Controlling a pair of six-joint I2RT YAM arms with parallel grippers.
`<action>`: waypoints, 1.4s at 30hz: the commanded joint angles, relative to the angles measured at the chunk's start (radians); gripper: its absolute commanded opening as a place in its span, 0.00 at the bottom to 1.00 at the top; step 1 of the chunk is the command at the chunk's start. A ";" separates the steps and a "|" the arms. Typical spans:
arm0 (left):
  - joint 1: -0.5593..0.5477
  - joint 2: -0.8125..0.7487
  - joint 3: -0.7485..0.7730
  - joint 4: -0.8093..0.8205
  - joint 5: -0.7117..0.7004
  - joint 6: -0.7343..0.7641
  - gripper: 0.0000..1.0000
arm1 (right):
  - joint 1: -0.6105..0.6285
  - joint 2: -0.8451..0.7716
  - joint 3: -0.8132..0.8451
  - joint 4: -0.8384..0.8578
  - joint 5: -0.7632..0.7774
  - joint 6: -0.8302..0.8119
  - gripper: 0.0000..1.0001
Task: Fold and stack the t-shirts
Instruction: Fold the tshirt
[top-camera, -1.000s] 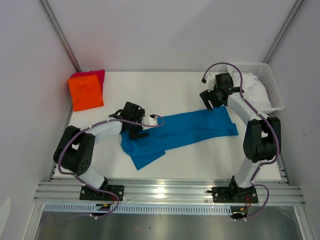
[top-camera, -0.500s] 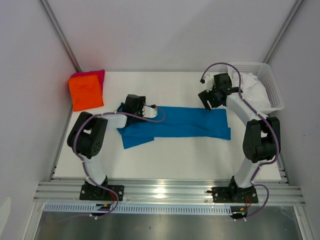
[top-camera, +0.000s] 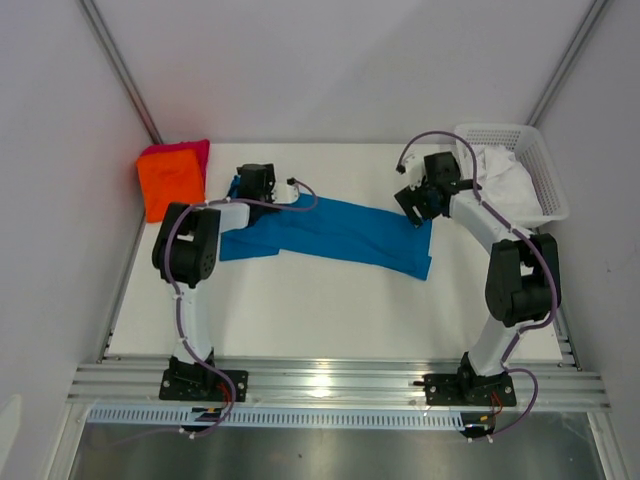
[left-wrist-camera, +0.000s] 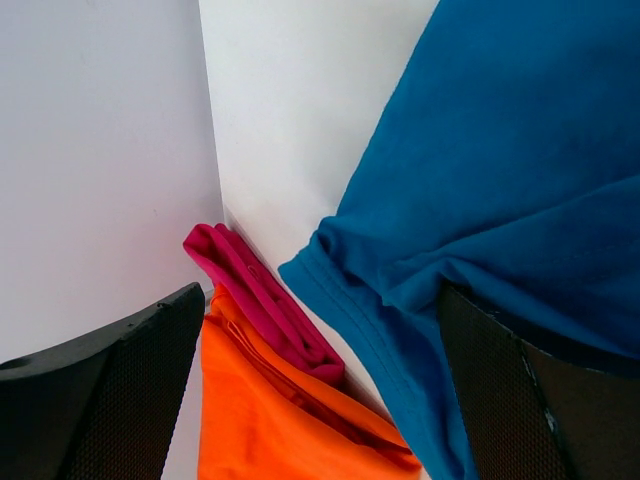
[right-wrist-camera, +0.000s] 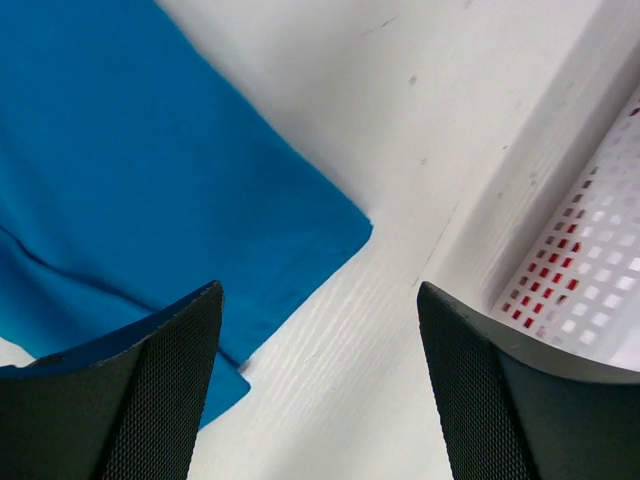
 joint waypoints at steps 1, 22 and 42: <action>0.004 0.032 0.066 -0.003 -0.012 -0.005 0.99 | 0.046 -0.022 -0.107 0.081 0.075 -0.124 0.80; 0.002 0.110 0.334 -0.149 -0.020 -0.101 0.99 | 0.408 -0.097 -0.303 0.072 0.134 -0.311 0.80; -0.006 -0.051 0.290 -0.267 0.031 -0.200 0.99 | 0.378 -0.151 -0.188 0.064 0.192 -0.196 0.82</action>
